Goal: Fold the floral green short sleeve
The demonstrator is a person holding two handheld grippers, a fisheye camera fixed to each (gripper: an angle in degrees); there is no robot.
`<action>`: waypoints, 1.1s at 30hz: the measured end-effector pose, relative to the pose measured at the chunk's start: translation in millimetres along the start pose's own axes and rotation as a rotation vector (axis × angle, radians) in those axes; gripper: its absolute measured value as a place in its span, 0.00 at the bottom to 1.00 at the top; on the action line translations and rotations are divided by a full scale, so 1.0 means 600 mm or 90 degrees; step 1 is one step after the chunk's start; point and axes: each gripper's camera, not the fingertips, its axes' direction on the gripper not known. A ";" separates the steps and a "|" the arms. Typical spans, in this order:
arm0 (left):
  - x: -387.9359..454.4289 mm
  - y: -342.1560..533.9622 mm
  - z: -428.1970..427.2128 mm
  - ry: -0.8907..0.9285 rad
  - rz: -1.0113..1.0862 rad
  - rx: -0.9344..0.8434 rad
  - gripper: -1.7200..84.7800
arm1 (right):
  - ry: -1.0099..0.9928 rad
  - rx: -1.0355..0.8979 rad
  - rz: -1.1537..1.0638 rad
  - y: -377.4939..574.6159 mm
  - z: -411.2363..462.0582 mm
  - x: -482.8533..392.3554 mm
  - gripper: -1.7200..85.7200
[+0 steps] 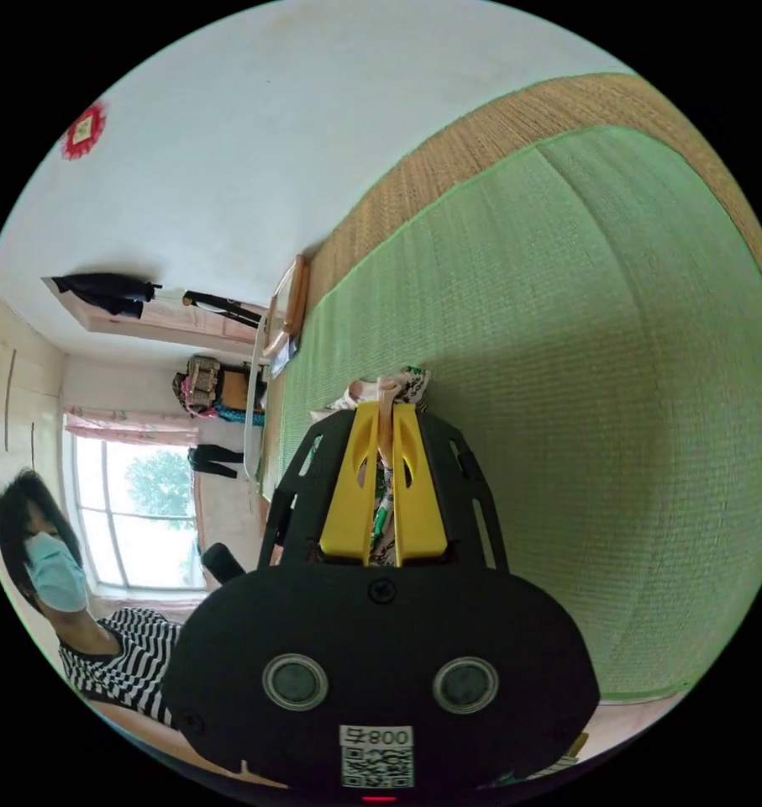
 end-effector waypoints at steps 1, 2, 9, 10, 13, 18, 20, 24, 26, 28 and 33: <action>-0.011 0.012 -0.020 0.000 -0.006 0.012 0.03 | 0.009 -0.003 -0.019 -0.003 0.017 -0.024 0.05; -0.023 0.025 -0.043 0.001 -0.014 0.025 0.03 | 0.015 -0.004 -0.029 -0.005 0.026 -0.036 0.05; -0.105 0.120 -0.173 0.000 -0.111 0.122 0.03 | 0.064 -0.054 -0.135 -0.015 0.194 -0.164 0.05; -0.119 0.139 -0.196 -0.007 -0.127 0.138 0.03 | 0.058 -0.062 -0.143 -0.016 0.227 -0.177 0.05; -0.156 0.182 -0.249 -0.025 -0.164 0.173 0.03 | 0.047 -0.084 -0.154 -0.019 0.307 -0.205 0.05; -0.217 0.244 -0.315 -0.044 -0.219 0.210 0.03 | 0.070 -0.125 -0.166 -0.028 0.438 -0.235 0.05; -0.247 0.273 -0.340 -0.041 -0.247 0.225 0.03 | 0.077 -0.140 -0.169 -0.032 0.485 -0.242 0.05; -0.289 0.310 -0.372 -0.040 -0.286 0.243 0.03 | 0.101 -0.173 -0.168 -0.044 0.588 -0.250 0.05; -0.318 0.332 -0.388 -0.030 -0.310 0.254 0.03 | 0.105 -0.184 -0.165 -0.050 0.628 -0.250 0.05; -0.339 0.349 -0.398 -0.023 -0.331 0.263 0.03 | 0.115 -0.197 -0.162 -0.059 0.678 -0.248 0.05; -0.388 0.380 -0.423 -0.011 -0.360 0.275 0.03 | 0.130 -0.218 -0.148 -0.079 0.772 -0.235 0.05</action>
